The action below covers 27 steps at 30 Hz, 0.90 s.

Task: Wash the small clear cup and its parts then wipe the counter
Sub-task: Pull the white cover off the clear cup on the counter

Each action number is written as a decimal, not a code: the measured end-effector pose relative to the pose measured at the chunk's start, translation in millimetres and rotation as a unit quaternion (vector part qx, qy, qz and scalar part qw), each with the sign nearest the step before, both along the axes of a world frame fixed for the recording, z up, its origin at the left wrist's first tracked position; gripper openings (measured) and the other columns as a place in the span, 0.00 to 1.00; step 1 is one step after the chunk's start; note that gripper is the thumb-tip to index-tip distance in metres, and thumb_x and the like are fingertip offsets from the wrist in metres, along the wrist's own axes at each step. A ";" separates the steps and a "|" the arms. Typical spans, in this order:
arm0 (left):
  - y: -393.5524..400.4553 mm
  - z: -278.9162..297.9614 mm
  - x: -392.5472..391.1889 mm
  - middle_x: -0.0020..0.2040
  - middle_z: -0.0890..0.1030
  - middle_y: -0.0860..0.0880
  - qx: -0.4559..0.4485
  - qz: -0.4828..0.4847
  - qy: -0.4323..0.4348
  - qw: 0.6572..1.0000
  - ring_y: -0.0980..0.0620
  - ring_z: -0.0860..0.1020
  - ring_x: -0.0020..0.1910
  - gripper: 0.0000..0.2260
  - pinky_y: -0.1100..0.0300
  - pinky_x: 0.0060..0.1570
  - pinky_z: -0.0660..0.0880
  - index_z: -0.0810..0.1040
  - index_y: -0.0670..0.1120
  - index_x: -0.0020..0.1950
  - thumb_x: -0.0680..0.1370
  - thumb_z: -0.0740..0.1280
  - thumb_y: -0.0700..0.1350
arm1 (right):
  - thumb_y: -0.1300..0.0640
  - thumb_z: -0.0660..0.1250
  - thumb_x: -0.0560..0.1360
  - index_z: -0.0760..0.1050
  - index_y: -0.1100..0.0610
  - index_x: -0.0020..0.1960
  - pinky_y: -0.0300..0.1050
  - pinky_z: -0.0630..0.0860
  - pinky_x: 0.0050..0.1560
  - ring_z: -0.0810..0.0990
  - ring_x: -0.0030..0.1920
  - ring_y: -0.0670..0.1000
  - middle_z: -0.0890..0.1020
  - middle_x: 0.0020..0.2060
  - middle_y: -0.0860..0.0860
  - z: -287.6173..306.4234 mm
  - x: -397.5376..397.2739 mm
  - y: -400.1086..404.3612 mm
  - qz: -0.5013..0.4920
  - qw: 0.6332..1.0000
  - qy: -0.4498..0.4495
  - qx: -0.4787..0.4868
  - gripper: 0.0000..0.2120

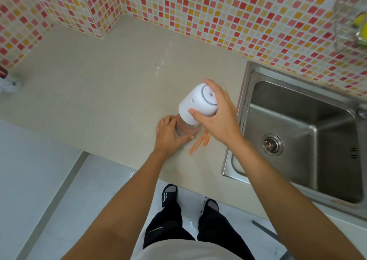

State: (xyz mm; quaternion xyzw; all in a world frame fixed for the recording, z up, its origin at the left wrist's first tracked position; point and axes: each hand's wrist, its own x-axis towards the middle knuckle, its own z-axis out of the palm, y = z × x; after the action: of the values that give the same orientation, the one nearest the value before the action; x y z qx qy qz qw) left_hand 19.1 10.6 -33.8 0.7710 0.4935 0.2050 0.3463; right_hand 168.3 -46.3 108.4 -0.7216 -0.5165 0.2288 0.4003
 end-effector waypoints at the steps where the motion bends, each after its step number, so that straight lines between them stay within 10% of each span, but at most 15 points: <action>1: -0.2 1.0 0.0 0.57 0.74 0.51 0.000 -0.001 0.003 1.000 0.50 0.69 0.58 0.37 0.58 0.61 0.65 0.73 0.48 0.64 0.62 0.75 0.65 | 0.47 0.76 0.67 0.64 0.44 0.72 0.36 0.67 0.63 0.70 0.63 0.44 0.72 0.64 0.45 1.5 3.5 1.2 -0.009 1.000 0.015 0.012 0.37; 13: 5.3 15.6 -13.8 0.58 0.69 0.54 -0.045 -0.066 0.021 0.997 0.53 0.69 0.59 0.37 0.58 0.62 0.67 0.68 0.49 0.69 0.64 0.77 0.59 | 0.52 0.76 0.70 0.64 0.47 0.71 0.32 0.71 0.52 0.75 0.58 0.42 0.73 0.63 0.44 -21.0 45.3 -15.0 -0.186 0.965 0.186 0.008 0.34; 19: 17.3 26.9 -16.4 0.64 0.69 0.47 -0.112 -0.092 0.019 0.989 0.47 0.68 0.66 0.35 0.59 0.66 0.64 0.62 0.46 0.74 0.67 0.69 0.39 | 0.51 0.73 0.73 0.67 0.48 0.66 0.36 0.74 0.44 0.78 0.52 0.42 0.77 0.56 0.43 -24.4 66.5 -17.3 -0.243 0.928 0.281 0.000 0.25; 27: 61.9 46.5 -16.5 0.62 0.74 0.44 -0.035 -0.008 0.007 0.999 0.47 0.72 0.63 0.28 0.64 0.59 0.65 0.67 0.44 0.72 0.73 0.68 0.35 | 0.55 0.73 0.73 0.61 0.55 0.67 0.51 0.80 0.55 0.80 0.56 0.51 0.74 0.60 0.52 -33.5 108.8 -8.8 -0.277 0.861 0.426 -0.005 0.29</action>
State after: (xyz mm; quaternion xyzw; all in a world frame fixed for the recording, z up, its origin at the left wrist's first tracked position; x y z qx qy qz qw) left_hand 2.6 72.5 12.8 0.7640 0.4962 0.1798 0.3713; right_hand 277.1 -55.1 74.9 -0.6694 -0.0732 0.3958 0.6245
